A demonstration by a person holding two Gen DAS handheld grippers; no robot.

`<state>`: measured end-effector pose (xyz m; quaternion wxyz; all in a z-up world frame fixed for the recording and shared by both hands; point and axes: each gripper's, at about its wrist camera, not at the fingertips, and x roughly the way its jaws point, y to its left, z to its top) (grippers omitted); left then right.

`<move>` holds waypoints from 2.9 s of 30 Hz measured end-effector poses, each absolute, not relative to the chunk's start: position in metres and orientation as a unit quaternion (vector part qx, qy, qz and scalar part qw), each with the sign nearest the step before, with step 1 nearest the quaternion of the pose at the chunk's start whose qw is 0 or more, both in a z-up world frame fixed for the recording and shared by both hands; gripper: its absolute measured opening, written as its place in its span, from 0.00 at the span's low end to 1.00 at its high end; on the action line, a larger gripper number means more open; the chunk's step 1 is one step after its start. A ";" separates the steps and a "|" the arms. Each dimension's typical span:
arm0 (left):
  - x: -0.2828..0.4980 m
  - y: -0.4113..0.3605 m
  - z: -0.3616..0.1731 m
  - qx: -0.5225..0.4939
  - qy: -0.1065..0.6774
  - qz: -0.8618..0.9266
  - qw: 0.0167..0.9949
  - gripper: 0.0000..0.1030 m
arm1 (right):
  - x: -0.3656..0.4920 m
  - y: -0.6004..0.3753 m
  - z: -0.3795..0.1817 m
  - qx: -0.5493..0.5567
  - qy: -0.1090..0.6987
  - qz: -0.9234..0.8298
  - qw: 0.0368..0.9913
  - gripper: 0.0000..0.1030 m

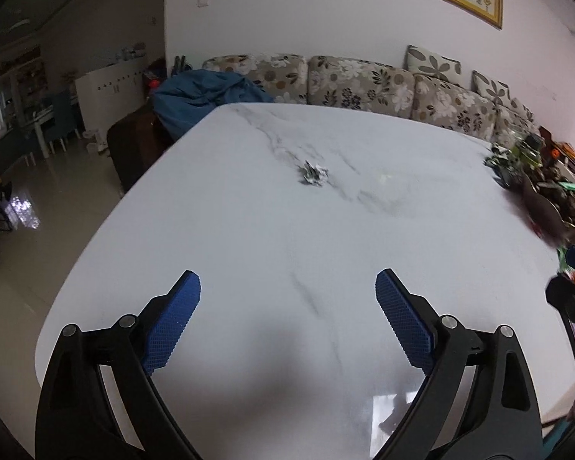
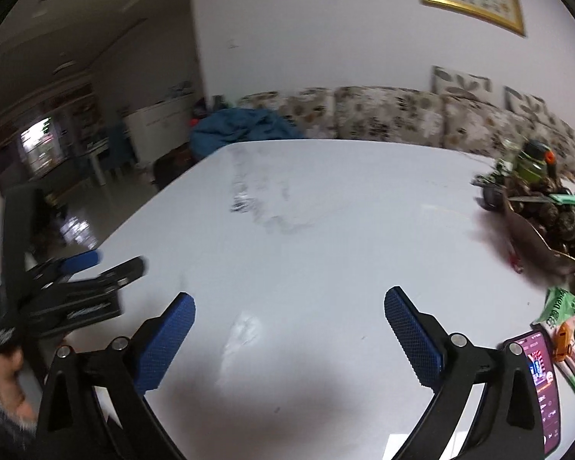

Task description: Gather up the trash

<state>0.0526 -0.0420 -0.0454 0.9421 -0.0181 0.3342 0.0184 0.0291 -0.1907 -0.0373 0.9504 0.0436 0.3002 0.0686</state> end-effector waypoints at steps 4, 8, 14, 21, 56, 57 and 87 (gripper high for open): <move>0.070 -0.046 -0.041 -0.005 0.326 0.034 0.945 0.90 | 0.062 -0.202 -0.049 0.085 0.320 0.021 0.943 0.95; 0.085 -0.053 -0.041 0.009 0.321 0.037 0.946 0.90 | 0.085 -0.203 -0.058 0.085 0.330 -0.003 0.940 0.95; 0.098 -0.057 -0.049 0.009 0.324 0.034 0.945 0.91 | 0.107 -0.194 -0.063 0.057 0.329 -0.023 0.943 0.95; 0.110 -0.058 -0.059 0.006 0.334 0.028 0.942 0.91 | 0.119 -0.189 -0.072 0.045 0.334 -0.027 0.941 0.95; 0.115 -0.053 -0.067 0.000 0.344 0.048 0.938 0.91 | 0.118 -0.189 -0.083 0.045 0.343 -0.031 0.938 0.95; 0.115 -0.051 -0.067 0.001 0.344 0.049 0.938 0.91 | 0.117 -0.190 -0.083 0.046 0.344 -0.030 0.937 0.95; 0.108 -0.050 -0.070 0.009 0.346 0.053 0.937 0.91 | 0.107 -0.191 -0.082 0.046 0.343 -0.038 0.937 0.95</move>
